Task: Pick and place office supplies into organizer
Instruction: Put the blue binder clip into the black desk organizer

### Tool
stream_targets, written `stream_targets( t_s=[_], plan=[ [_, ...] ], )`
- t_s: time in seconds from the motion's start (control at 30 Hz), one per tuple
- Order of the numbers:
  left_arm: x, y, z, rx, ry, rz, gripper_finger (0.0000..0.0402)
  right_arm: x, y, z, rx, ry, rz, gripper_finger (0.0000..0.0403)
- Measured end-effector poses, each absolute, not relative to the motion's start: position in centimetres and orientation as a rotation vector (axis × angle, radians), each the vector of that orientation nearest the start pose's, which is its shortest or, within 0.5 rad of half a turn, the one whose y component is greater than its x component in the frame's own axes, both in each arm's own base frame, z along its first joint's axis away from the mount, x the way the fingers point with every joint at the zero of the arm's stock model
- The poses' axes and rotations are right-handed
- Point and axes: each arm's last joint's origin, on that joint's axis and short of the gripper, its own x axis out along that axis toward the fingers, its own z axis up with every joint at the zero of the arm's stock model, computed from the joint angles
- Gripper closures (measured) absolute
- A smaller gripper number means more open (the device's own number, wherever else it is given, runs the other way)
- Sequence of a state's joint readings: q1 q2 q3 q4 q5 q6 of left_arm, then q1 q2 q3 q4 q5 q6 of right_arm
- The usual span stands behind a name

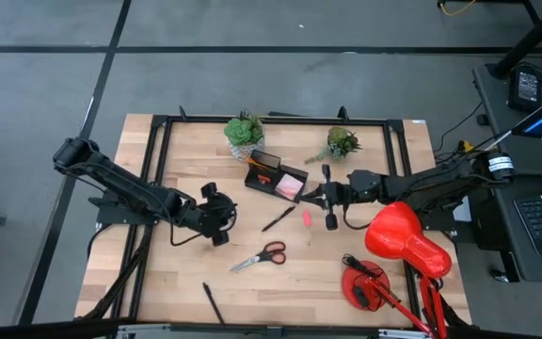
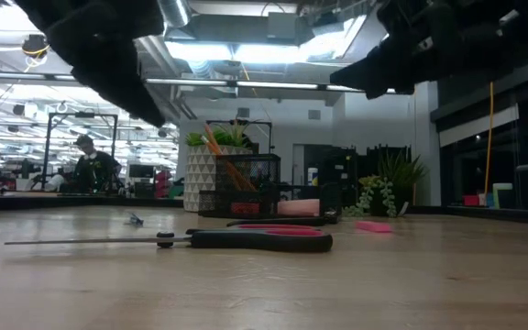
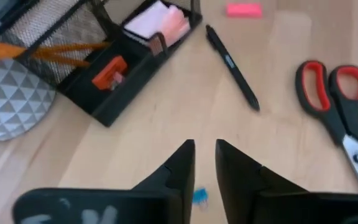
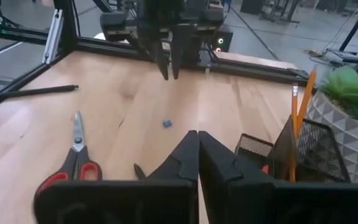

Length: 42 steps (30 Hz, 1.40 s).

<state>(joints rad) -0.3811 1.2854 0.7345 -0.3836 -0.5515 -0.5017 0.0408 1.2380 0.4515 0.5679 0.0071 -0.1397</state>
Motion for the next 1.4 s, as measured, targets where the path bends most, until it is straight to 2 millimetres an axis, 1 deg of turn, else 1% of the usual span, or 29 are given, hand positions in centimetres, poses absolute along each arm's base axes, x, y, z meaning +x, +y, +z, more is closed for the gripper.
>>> stream_targets(
  t_s=[0.13, 0.3, 0.47, 0.63, 0.77, 0.87, 1.0, 1.2, 1.4],
  plan=[
    [22.4, -7.8, 20.2, -0.058, 0.836, 0.318, 0.0315, 24.3, 0.7, 20.0, -0.139, 0.228, 0.037, 0.0392],
    [21.8, -8.4, 19.8, -0.088, 0.864, 0.322, 0.0283, 24.3, 0.6, 19.9, -0.140, 0.232, 0.033, 0.0392],
    [21.6, -8.9, 19.6, -0.075, 0.875, 0.304, 0.0264, 24.3, 0.6, 19.9, -0.141, 0.232, 0.033, 0.0392],
    [22.1, -9.0, 18.1, -0.075, 0.921, 0.353, 0.0258, 24.3, 0.6, 19.9, -0.143, 0.232, 0.034, 0.0391],
    [22.6, -9.1, 16.5, -0.137, 0.964, 0.429, 0.0258, 24.3, 0.6, 19.9, -0.143, 0.232, 0.036, 0.0391],
    [23.0, -9.3, 15.4, -0.185, 0.995, 0.443, 0.0258, 24.3, 0.6, 19.9, -0.143, 0.236, 0.036, 0.0391],
    [23.4, -9.5, 14.6, -0.222, 0.998, 0.466, 0.0258, 24.3, 0.6, 19.9, -0.143, 0.236, 0.036, 0.0391],
    [24.0, -9.7, 13.8, -0.251, 0.986, 0.475, 0.0258, 24.3, 0.6, 19.8, -0.143, 0.241, 0.036, 0.0391],
    [24.3, -9.3, 12.8, -0.284, 0.983, 0.552, 0.0253, 24.3, 0.6, 19.8, -0.143, 0.247, 0.037, 0.0391]
  ],
)
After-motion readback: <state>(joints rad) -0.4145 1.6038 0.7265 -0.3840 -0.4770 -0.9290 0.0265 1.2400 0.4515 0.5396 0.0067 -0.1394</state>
